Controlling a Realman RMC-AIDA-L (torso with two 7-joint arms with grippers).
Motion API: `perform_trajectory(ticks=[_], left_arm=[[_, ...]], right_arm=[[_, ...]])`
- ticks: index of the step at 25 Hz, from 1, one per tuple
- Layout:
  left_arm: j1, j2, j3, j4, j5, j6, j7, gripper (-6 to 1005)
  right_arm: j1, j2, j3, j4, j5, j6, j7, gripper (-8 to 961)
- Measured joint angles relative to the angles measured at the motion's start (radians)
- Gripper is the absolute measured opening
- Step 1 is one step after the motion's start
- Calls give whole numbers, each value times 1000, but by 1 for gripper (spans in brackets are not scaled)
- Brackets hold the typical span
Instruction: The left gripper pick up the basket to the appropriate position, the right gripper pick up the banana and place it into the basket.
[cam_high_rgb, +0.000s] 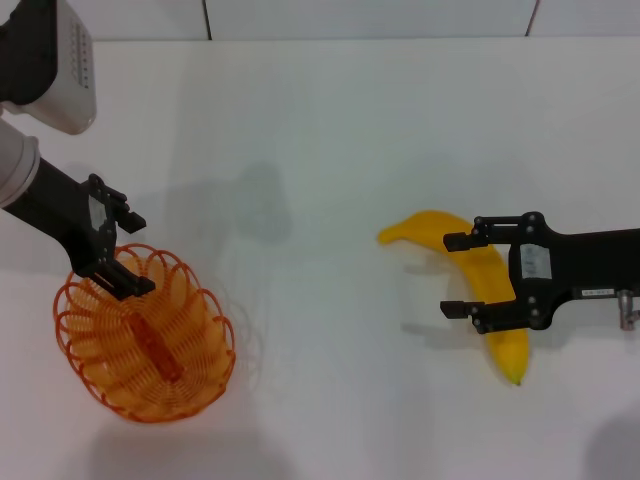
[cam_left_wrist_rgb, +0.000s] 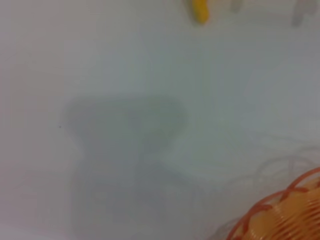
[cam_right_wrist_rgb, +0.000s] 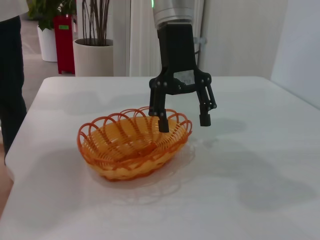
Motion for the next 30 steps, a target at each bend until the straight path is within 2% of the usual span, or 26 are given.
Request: perform_trajectory(ticks=[19, 24, 30], left_arm=[[-8, -5, 23, -1, 31, -13, -31, 877], [-29, -7, 25, -33, 65, -28, -56, 661], [-40, -9, 34, -39, 67, -47, -79, 527]], right_arm=[[0, 2, 0, 0, 0, 1, 1, 755], [0, 2, 0, 0, 0, 1, 1, 754], [0, 2, 0, 0, 1, 2, 2, 753]])
